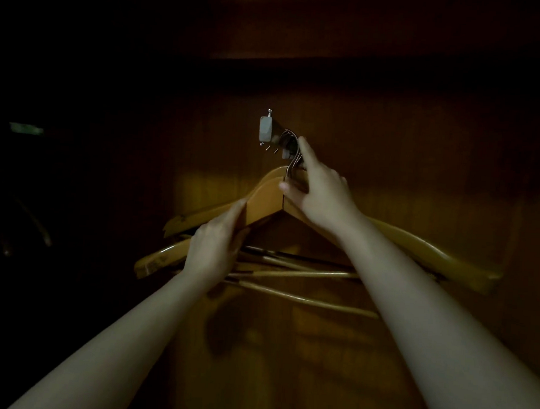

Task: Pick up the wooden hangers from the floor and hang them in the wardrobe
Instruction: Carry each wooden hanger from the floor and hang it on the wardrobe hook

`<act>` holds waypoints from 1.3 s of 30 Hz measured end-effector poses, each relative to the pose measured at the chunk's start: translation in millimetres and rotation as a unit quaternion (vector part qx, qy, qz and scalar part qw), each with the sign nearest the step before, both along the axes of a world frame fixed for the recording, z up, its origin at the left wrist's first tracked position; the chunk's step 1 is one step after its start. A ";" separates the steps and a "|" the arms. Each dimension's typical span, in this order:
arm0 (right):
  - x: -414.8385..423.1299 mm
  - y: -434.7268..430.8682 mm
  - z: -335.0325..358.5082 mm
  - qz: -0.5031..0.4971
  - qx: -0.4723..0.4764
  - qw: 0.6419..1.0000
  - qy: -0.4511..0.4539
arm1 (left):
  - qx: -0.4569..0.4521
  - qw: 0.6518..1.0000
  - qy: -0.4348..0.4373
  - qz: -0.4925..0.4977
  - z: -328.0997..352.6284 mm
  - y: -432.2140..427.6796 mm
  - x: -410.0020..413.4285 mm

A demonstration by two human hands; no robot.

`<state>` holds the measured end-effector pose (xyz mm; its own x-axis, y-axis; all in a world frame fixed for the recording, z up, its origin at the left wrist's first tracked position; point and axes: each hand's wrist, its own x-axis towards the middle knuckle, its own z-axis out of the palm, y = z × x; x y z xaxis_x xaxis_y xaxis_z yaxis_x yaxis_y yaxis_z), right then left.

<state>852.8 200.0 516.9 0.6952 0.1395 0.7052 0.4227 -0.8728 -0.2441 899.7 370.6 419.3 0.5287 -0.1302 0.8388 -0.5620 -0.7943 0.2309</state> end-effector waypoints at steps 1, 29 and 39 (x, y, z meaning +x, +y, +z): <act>-1.9 -1.9 -4.3 -0.003 -0.013 1.000 0.012 | 0.002 1.000 -0.005 0.006 -0.3 1.7 -1.3; -19.5 -22.0 -55.4 -0.111 -0.093 0.989 0.014 | 0.070 0.992 -0.040 0.100 5.8 21.3 -31.9; -24.1 -16.2 -56.2 -0.108 -0.041 0.993 -0.012 | 0.072 0.984 -0.070 0.146 35.6 13.0 -39.9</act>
<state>828.7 183.8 460.8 0.6976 0.0474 0.7149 0.2288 -0.9603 -0.1596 859.8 383.5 454.9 0.4411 -0.1126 0.8904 -0.3237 -0.9453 0.0408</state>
